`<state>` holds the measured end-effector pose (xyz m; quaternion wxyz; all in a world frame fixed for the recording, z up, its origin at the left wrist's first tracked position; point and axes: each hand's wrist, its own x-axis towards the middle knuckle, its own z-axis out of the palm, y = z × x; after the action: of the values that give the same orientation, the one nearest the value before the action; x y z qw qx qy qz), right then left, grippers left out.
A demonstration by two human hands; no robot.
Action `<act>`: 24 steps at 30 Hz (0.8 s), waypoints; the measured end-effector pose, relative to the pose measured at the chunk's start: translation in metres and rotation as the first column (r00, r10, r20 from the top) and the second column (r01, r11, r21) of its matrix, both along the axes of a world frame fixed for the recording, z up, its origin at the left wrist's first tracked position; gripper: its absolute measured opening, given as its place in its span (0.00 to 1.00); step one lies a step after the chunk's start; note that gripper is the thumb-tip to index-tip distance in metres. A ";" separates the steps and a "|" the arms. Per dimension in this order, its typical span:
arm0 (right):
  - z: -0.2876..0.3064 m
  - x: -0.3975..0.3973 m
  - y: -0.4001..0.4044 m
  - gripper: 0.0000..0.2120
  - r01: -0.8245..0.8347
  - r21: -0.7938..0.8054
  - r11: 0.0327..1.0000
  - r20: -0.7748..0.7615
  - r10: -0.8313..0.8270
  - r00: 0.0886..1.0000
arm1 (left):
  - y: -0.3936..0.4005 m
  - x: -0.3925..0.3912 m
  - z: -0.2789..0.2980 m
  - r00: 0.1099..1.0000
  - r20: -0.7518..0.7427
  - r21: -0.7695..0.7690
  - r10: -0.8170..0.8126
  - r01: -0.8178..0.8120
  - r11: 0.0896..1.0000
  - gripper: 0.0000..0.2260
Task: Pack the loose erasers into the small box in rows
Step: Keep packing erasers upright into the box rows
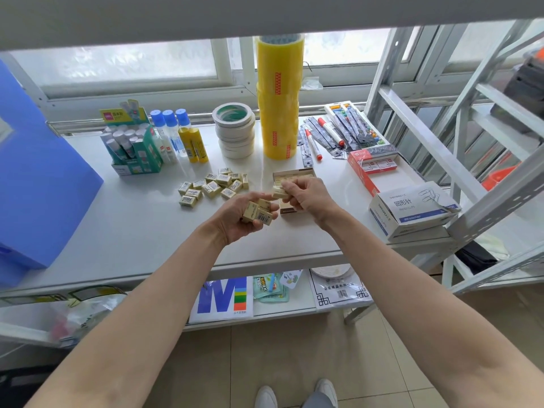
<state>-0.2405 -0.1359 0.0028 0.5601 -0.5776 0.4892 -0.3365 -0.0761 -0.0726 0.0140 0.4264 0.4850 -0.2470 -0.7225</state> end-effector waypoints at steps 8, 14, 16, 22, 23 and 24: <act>-0.002 -0.014 0.001 0.07 -0.005 0.023 1.000 0.113 0.002 0.994 | -0.002 -0.017 0.001 0.972 0.233 0.009 -0.026 0.025 1.000 0.14; -0.006 -0.027 0.001 0.09 -0.013 0.043 0.999 0.205 0.004 0.979 | -0.006 -0.026 0.004 0.949 0.315 -0.027 -0.032 0.043 0.999 0.10; -0.006 -0.031 0.001 0.13 -0.043 0.040 0.998 0.204 0.034 0.978 | -0.007 -0.027 0.005 0.941 0.335 -0.031 -0.038 0.052 0.998 0.11; -0.003 -0.039 -0.001 0.16 -0.182 -0.098 0.978 -0.027 0.181 0.983 | -0.011 -0.027 0.005 0.910 0.410 -0.047 -0.065 0.092 0.995 0.08; -0.002 -0.040 -0.002 0.14 -0.163 -0.135 0.977 -0.079 0.154 0.985 | -0.012 -0.028 0.005 0.903 0.426 -0.048 -0.064 0.094 0.994 0.07; -0.003 -0.042 -0.005 0.13 -0.136 -0.175 0.975 -0.130 0.114 0.985 | -0.012 -0.028 0.004 0.894 0.444 -0.050 -0.055 0.086 0.995 0.07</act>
<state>-0.2824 -0.1407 -0.0001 0.4945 -0.6754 0.4516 -0.3088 -0.1044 -0.0849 0.0184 0.3491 0.6124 -0.3792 -0.5994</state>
